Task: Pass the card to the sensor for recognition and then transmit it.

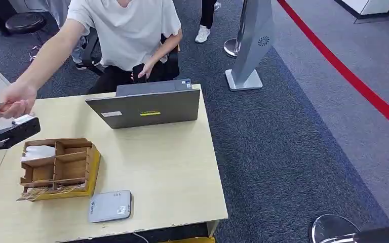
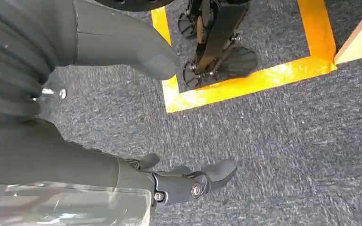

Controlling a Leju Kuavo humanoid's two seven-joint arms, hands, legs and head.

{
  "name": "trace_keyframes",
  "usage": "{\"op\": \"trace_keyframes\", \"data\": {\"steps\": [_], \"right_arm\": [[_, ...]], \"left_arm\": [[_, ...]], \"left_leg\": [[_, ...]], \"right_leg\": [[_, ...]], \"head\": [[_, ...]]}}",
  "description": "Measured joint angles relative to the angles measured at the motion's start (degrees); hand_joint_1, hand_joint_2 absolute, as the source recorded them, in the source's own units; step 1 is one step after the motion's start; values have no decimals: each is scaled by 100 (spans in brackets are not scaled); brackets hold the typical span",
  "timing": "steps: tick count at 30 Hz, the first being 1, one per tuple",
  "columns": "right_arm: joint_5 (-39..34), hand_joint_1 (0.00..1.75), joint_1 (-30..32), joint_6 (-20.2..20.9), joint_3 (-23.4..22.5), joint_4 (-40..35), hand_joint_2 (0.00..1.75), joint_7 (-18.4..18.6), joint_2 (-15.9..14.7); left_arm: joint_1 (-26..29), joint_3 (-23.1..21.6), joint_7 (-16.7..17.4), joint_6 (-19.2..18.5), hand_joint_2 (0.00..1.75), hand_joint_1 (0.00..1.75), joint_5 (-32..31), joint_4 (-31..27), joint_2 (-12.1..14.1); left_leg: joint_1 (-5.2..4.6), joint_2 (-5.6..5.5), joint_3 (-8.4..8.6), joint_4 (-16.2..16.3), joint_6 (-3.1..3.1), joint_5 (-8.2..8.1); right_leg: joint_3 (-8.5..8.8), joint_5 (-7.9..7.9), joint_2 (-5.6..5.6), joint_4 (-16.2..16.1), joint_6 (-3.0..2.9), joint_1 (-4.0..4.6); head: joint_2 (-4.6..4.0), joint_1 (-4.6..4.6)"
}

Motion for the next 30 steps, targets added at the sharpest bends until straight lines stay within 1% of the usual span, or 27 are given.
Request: {"op": "trace_keyframes", "data": {"steps": [1, 3, 6, 8, 11, 13, 14, 15, 17, 21, 23, 26, 29, 30], "right_arm": [[2, 0, -5, -19, 0, 41, 175, -2, -15], [9, 0, -12, -59, -2, 127, 175, -18, -50], [7, 0, -18, -120, -28, 221, 175, -22, -81], [-18, 0, -12, -160, -70, 253, 175, -15, -81], [-22, 0, 8, -159, -151, 258, 175, 18, -68], [-37, 0, 16, -133, -208, 214, 175, 42, -13], [-37, 0, 40, -101, -249, 167, 175, 66, 28], [-35, 0, 64, -53, -282, 103, 175, 87, 83], [-20, 0, 98, 55, -339, -44, 175, 127, 188], [101, 0, 127, 288, -472, -454, 175, 166, 424], [124, 0, 136, 345, -520, -596, 175, 168, 516], [206, 0, 130, 400, -557, -739, 175, 153, 595], [219, 0, 133, 442, -575, -824, 175, 138, 649], [260, 0, 123, 450, -575, -857, 175, 122, 662]], "left_arm": [[0, -7, -2, -7, 175, 175, 11, 9, 13], [3, -11, -2, 103, 175, 175, -42, 26, 20], [88, -11, -13, 455, 175, 175, -151, 6, -2], [340, -11, -155, 893, 175, 175, -212, -232, -37], [744, -13, -330, 1347, 175, 175, -269, -772, -116], [1238, -11, -585, 1928, 175, 175, -271, -1384, -168], [1444, -11, -644, 2141, 175, 175, -299, -1644, -207], [1699, -17, -697, 2294, 175, 175, -358, -1902, -236], [2101, -31, -762, 2598, 175, 175, -424, -2410, -289], [3011, -33, -1066, 3248, 175, 175, -474, -3021, -393], [3361, -31, -1147, 3392, 175, 175, -468, -3147, -437], [3894, -31, -1204, 3366, 175, 175, -437, -3182, -558], [4128, -31, -1204, 3375, 175, 175, -457, -3161, -654], [4249, -33, -1143, 3357, 175, 175, -457, -3119, -688]], "left_leg": [[0, 0, 0, 0, 0, 0], [0, 0, 0, 0, -1, 1], [0, 0, 0, 0, -1, 1], [0, 3, 0, 0, -2, 1], [-1, 0, -7, 0, -1, 0], [-4, 22, -8, 0, -1, -7], [-1, 21, -10, 0, 0, -8], [-3, 20, -10, 0, -1, -8], [-1, 19, -16, -1, -1, -9], [0, 23, -18, -2, -2, -9], [-1, 15, -21, -2, -3, -8], [1, 17, -18, -2, -4, -7], [2, 4, -24, -2, -4, -3], [1, 7, -21, -3, -5, -3]], "right_leg": [[0, 0, 0, 0, 0, 0], [0, 0, 0, 0, 0, 0], [2, 1, 1, 1, -1, 0], [0, 1, 4, 1, -2, 0], [0, 0, 0, 0, -1, 0], [-9, -1, 21, 0, -1, -3], [-12, -2, 21, -2, 0, -1], [-13, -2, 22, -3, -1, -2], [-18, -3, 20, -3, 0, -1], [-27, -5, 22, -1, -3, 0], [-26, -6, 9, 0, -3, 0], [-25, -5, 11, 1, -4, 1], [-21, -5, -3, 1, -3, 2], [-20, -4, 0, 2, -4, 2]], "head": [[0, -4], [0, -2], [0, -2], [0, -2], [0, 7], [0, -4], [0, 0], [0, 15], [0, 13], [0, 2], [0, 2], [0, 4], [0, 9], [0, 9]]}}
